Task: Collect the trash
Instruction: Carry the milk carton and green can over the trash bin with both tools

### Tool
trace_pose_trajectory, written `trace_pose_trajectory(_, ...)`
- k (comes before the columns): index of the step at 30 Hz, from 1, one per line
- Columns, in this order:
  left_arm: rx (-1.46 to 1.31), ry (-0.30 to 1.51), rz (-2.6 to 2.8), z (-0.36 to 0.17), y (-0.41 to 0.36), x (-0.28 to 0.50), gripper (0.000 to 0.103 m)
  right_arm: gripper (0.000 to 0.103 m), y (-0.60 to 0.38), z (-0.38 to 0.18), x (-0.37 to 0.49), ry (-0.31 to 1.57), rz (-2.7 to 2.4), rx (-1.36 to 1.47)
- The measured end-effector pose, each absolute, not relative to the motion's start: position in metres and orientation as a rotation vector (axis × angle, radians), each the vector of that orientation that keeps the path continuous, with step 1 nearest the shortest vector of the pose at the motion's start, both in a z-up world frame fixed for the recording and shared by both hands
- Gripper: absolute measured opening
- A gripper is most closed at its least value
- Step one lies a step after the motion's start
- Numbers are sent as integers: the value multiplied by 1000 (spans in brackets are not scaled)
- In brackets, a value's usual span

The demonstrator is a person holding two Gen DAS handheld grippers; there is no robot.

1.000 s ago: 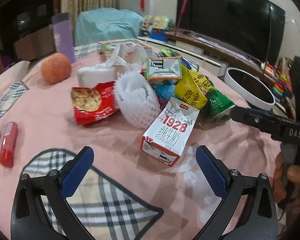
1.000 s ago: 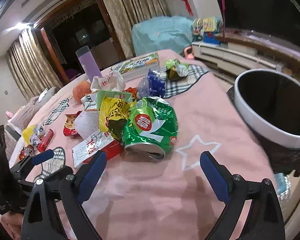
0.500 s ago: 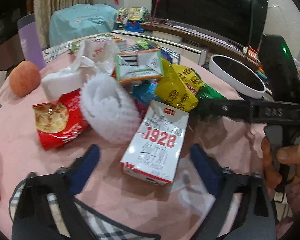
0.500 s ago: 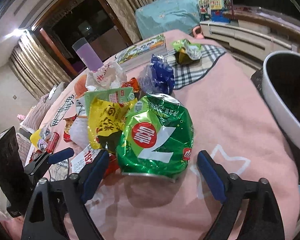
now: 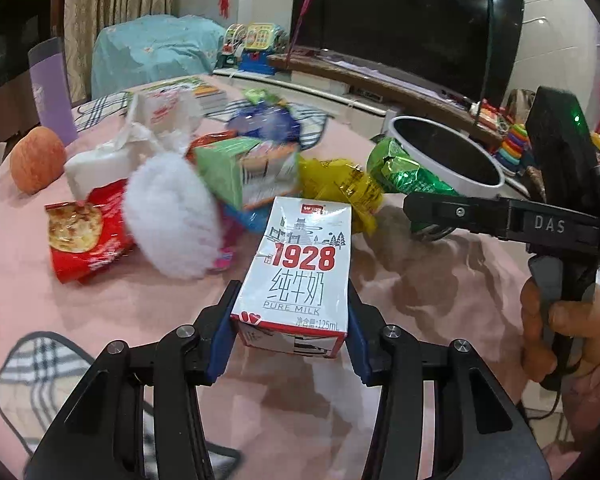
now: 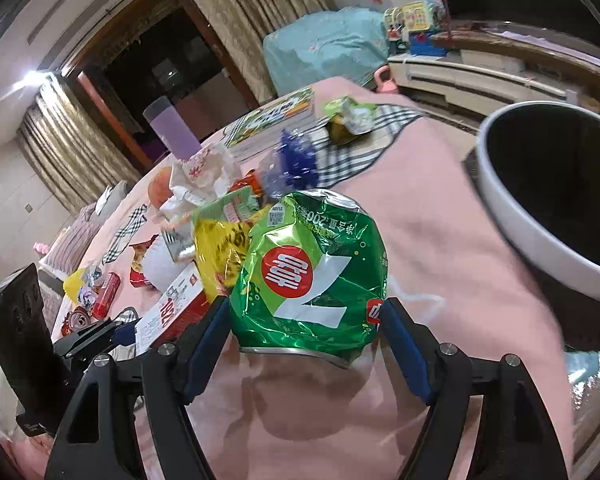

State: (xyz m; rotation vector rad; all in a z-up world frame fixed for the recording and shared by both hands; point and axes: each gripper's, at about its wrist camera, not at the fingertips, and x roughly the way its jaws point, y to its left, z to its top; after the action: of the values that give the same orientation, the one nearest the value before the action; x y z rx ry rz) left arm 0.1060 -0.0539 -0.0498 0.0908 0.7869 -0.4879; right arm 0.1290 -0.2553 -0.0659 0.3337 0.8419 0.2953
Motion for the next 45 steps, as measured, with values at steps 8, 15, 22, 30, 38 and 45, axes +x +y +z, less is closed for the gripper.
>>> trace_pose_trajectory(8, 93, 767, -578, -39, -99, 90, 46, 77, -300, -53, 94, 800, 217, 371)
trace_pose_trajectory(15, 117, 758, -624, -33, -139, 92, 46, 77, -339, -43, 75, 765, 147, 390)
trace_pose_trajectory(22, 101, 749, -644, -21, -168, 106, 46, 77, -368, -36, 72, 741, 108, 399)
trace_pose_trajectory(30, 119, 731, -655, -12, -199, 121, 46, 77, -395, -33, 77, 726, 77, 402)
trace_pose_trajectory(38, 151, 729, -647, -8, -221, 134, 46, 77, -417, -32, 86, 726, 52, 413)
trace_pose_trajectory(45, 169, 732, -644, -6, -238, 146, 46, 77, -427, -32, 94, 731, 41, 405)
